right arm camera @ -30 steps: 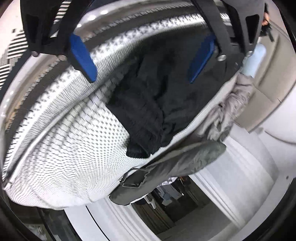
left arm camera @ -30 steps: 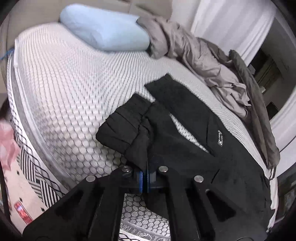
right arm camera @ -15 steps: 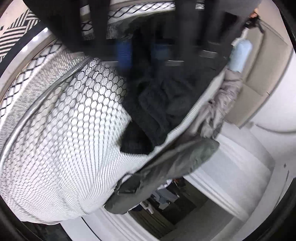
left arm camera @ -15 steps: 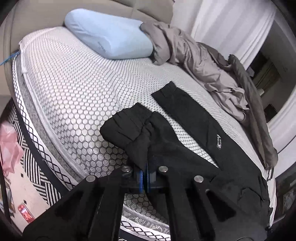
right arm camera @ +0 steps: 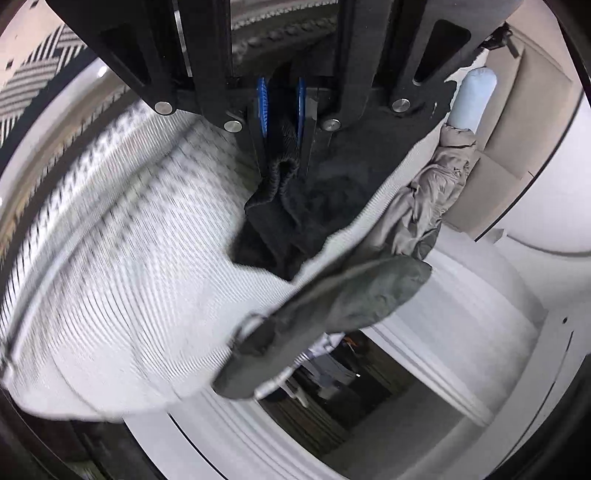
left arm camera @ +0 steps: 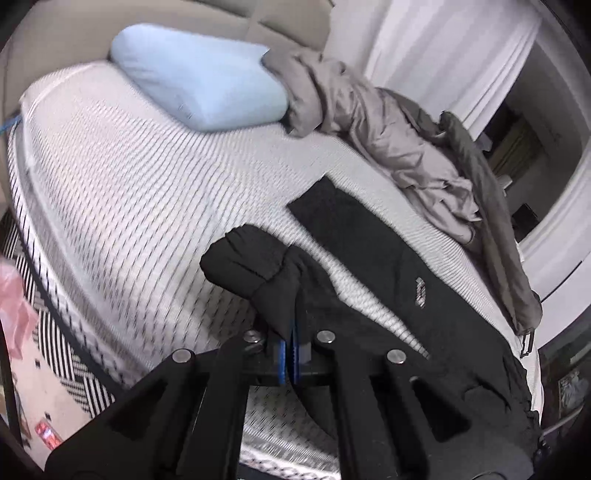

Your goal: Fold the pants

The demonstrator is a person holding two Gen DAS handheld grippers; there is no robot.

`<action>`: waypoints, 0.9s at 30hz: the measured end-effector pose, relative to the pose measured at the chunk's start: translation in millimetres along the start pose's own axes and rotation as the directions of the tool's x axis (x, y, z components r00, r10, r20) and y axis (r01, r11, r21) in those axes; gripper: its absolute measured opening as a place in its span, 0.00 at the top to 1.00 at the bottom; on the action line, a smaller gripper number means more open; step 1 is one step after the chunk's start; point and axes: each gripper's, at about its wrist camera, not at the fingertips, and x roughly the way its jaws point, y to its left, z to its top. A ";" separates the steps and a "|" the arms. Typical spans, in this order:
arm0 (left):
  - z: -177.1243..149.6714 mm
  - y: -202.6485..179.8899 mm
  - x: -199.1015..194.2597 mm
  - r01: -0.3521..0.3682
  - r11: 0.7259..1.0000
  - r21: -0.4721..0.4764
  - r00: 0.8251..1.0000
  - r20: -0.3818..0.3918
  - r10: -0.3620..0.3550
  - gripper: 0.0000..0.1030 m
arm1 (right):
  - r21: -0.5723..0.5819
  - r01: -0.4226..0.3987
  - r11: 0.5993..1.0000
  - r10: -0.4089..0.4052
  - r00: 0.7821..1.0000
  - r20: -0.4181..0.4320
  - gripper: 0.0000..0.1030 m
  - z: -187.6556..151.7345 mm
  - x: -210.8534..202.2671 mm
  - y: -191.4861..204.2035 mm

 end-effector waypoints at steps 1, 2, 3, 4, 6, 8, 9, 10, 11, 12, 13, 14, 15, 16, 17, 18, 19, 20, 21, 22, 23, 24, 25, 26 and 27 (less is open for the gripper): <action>7.3 -5.3 -0.6 0.008 1.000 0.011 1.000 0.008 -0.008 1.00 | -0.012 -0.001 1.000 0.002 1.000 0.016 0.89 5.5 -0.6 6.3; 14.1 -10.1 -0.2 0.014 1.000 0.018 1.000 0.013 -0.014 1.00 | -0.023 -0.004 1.000 0.005 1.000 0.030 0.89 13.4 0.8 14.2; 21.7 -14.7 1.0 0.019 1.000 0.023 1.000 0.019 -0.020 1.00 | -0.037 -0.007 0.999 0.009 0.999 0.052 0.89 23.4 4.6 23.8; 30.7 -21.2 3.5 0.024 0.999 0.029 0.999 0.023 -0.025 1.00 | -0.047 -0.006 0.999 0.009 0.998 0.064 0.89 31.7 9.7 31.1; 45.9 -32.7 8.8 0.034 0.999 0.036 0.999 0.028 -0.035 1.00 | -0.064 -0.003 0.998 0.008 0.997 0.081 0.89 51.1 24.0 46.4; 66.2 -48.9 19.7 0.037 0.998 0.052 0.999 0.034 -0.039 1.00 | -0.072 0.006 0.997 0.000 0.996 0.089 0.89 68.9 42.1 58.0; 76.2 -57.0 27.2 0.034 0.998 0.059 0.999 0.035 -0.036 1.00 | -0.078 0.012 0.997 -0.005 0.996 0.089 0.89 82.6 54.8 63.7; 90.0 -68.7 39.2 0.027 0.997 0.068 0.999 0.032 -0.029 1.00 | -0.081 0.019 0.997 -0.012 0.996 0.091 0.89 92.9 66.5 67.6; 100.1 -77.3 48.9 0.021 0.997 0.073 0.999 0.029 -0.024 1.00 | -0.081 0.028 0.996 -0.021 0.996 0.089 0.89 102.7 82.6 73.3; 109.9 -87.0 60.5 0.016 0.997 0.079 1.000 0.024 -0.018 1.00 | -0.083 0.038 0.996 -0.031 0.996 0.084 0.89 114.0 101.8 78.7; 122.7 -100.6 77.4 0.006 0.995 0.097 1.000 0.012 -0.007 1.00 | -0.081 0.049 0.996 -0.043 0.996 0.077 0.89 125.5 122.0 83.3; 131.5 -110.6 91.8 -0.003 0.994 0.109 1.000 0.001 0.003 1.00 | -0.077 0.062 0.995 -0.057 0.996 0.062 0.89 136.0 141.7 86.2; 140.4 -120.5 108.0 -0.016 0.992 0.125 1.000 -0.015 0.018 1.00 | -0.070 0.077 0.995 -0.073 0.996 0.049 0.89 149.0 166.7 90.9; 150.2 -131.4 130.6 -0.045 0.989 0.140 0.998 -0.041 0.051 1.00 | -0.072 0.092 0.993 -0.089 0.995 0.036 0.89 158.6 189.6 95.6; 156.9 -137.9 149.1 -0.066 0.988 0.143 0.995 -0.062 0.076 0.99 | -0.083 0.117 0.990 -0.115 0.993 0.022 0.88 167.7 216.2 100.5; 162.3 -140.7 165.0 -0.077 0.988 0.135 0.993 -0.079 0.088 0.97 | -0.096 0.149 0.984 -0.150 0.989 -0.001 0.86 174.1 239.3 102.2; 168.2 -141.1 183.6 -0.082 0.990 0.116 0.990 -0.104 0.095 0.89 | -0.106 0.182 0.978 -0.186 0.982 -0.024 0.83 177.5 260.3 104.9; 170.7 -141.0 196.0 -0.100 0.989 0.105 0.985 -0.130 0.114 0.70 | -0.115 0.220 0.969 -0.226 0.973 -0.042 0.71 182.1 280.2 106.7; 172.9 -139.0 205.3 -0.127 0.987 0.096 0.979 -0.148 0.140 0.59 | -0.123 0.256 0.959 -0.266 0.962 -0.069 0.56 182.5 298.6 106.7; 176.0 -135.0 207.9 -0.147 0.985 0.091 0.978 -0.138 0.159 0.42 | -0.125 0.278 0.952 -0.289 0.955 -0.074 0.55 183.7 307.4 106.9; 178.7 -132.9 205.0 -0.152 0.984 0.093 0.980 -0.114 0.162 0.34 | -0.129 0.291 0.948 -0.301 0.951 -0.074 0.55 181.6 310.8 107.4; 181.5 -130.9 200.5 -0.157 0.982 0.101 0.982 -0.091 0.166 0.32 | -0.153 0.294 0.943 -0.307 0.949 -0.070 0.54 180.2 310.8 110.4; 184.0 -127.1 194.1 -0.162 0.980 0.113 0.982 -0.083 0.171 0.28 | -0.179 0.298 0.938 -0.313 0.948 -0.062 0.53 178.7 310.1 114.1; 184.8 -124.1 189.0 -0.158 0.980 0.119 0.982 -0.082 0.169 0.27 | -0.208 0.304 0.930 -0.321 0.946 -0.051 0.49 173.3 301.7 113.8; 183.9 -120.6 182.7 -0.151 0.980 0.127 0.983 -0.082 0.162 0.27 | -0.243 0.305 0.921 -0.324 0.945 -0.043 0.44 168.0 294.1 115.6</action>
